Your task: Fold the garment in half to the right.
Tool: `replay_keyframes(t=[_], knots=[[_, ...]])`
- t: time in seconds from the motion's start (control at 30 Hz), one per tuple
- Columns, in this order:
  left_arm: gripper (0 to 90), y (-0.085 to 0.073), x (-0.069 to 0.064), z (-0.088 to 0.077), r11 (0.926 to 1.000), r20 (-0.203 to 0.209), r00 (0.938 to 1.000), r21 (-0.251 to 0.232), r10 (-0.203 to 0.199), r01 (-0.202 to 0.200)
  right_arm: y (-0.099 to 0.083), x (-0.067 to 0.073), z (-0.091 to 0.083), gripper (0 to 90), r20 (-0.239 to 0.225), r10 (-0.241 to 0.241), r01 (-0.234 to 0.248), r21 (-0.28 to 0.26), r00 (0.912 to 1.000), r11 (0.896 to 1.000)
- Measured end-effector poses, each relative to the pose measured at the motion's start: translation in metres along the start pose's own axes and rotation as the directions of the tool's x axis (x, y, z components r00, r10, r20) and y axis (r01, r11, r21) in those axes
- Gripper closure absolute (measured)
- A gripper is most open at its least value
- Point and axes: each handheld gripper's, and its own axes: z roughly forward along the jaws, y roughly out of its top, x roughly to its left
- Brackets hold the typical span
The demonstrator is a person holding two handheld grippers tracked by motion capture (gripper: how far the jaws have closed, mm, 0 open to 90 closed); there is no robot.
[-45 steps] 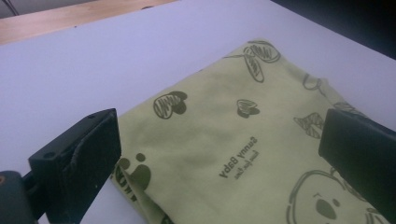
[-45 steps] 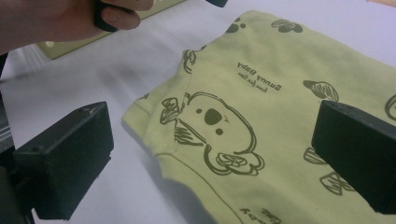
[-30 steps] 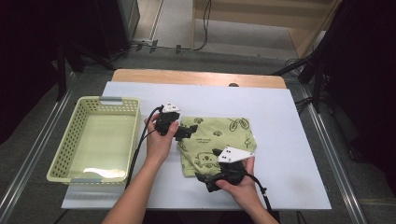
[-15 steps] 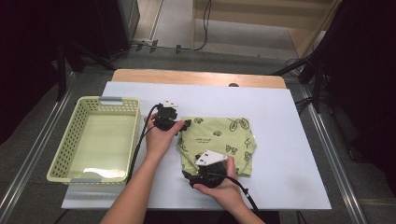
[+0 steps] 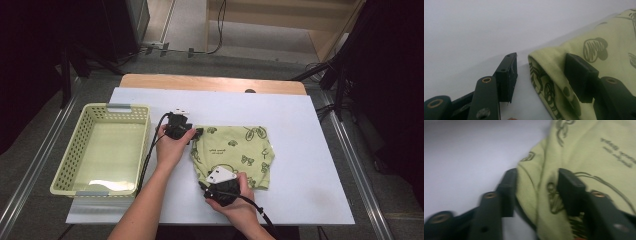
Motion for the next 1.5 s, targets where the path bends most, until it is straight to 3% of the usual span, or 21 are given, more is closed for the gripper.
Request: replay_keyframes(t=[0.13,0.37,0.5,0.6,0.7,0.83,0.9,1.0,1.1,1.23,1.33,1.5], knots=[[44.7,0.0,0.001,0.0,1.0,0.004,1.0,-0.003,0.006,-0.006,0.0,-0.008,-0.002,72.9,-0.027,0.031,-0.031,-0.004,0.9992,1.0],[45.2,0.0,-0.001,0.002,0.9998,0.01,0.9998,-0.004,0.02,-0.02,-0.007,-0.009,-0.007,76.2,-0.046,0.049,-0.051,-0.036,0.9978,0.998],[59.8,0.0,-0.006,0.003,0.9982,0.034,0.9978,0.014,0.057,-0.057,-0.011,-0.012,-0.01,76.3,-0.069,0.07,-0.074,-0.052,0.9952,0.996],[74.4,-0.001,-0.01,0.002,0.9961,0.037,0.9958,0.024,0.084,-0.085,-0.012,-0.01,-0.01,76.3,-0.061,0.053,-0.057,-0.055,0.9967,0.997],[79.1,0.001,-0.012,-0.001,0.9953,0.018,0.9956,0.031,0.092,-0.092,-0.011,-0.008,-0.01,76.7,-0.047,0.04,-0.042,-0.057,0.9981,0.997],[80.9,0.002,-0.01,-0.008,0.9957,-0.034,0.9955,0.031,0.088,-0.087,-0.009,-0.005,-0.009,77.0,-0.036,0.031,-0.033,-0.055,0.9989,0.998],[81.2,0.002,-0.011,-0.011,0.9947,-0.075,0.9922,0.033,0.099,-0.097,-0.006,-0.005,-0.008,77.1,-0.04,0.04,-0.042,-0.055,0.9984,0.998],[81.7,0.003,-0.009,-0.016,0.9978,-0.128,0.9896,0.014,0.066,-0.065,0.0,-0.001,-0.004,77.4,-0.053,0.047,-0.05,-0.063,0.9975,0.997],[81.9,0.003,-0.005,-0.023,0.9995,-0.149,0.9883,0.007,0.032,-0.031,0.007,0.007,0.0,77.6,-0.063,0.039,-0.044,-0.074,0.9972,0.996],[81.7,0.003,-0.007,-0.027,0.9994,-0.135,0.9903,-0.013,0.031,-0.033,0.009,0.008,-0.002,77.6,-0.089,0.052,-0.06,-0.092,0.9947,0.994],[81.1,0.006,-0.01,-0.032,0.9988,-0.092,0.9956,-0.044,0.017,-0.021,0.006,0.0,-0.012,77.5,-0.115,0.079,-0.094,-0.128,0.9903,0.987],[80.8,0.013,-0.023,-0.039,0.9957,-0.048,0.9985,-0.087,0.027,-0.031,0.0,-0.008,-0.032,77.2,-0.1,0.125,-0.142,-0.186,0.9871,0.972]])
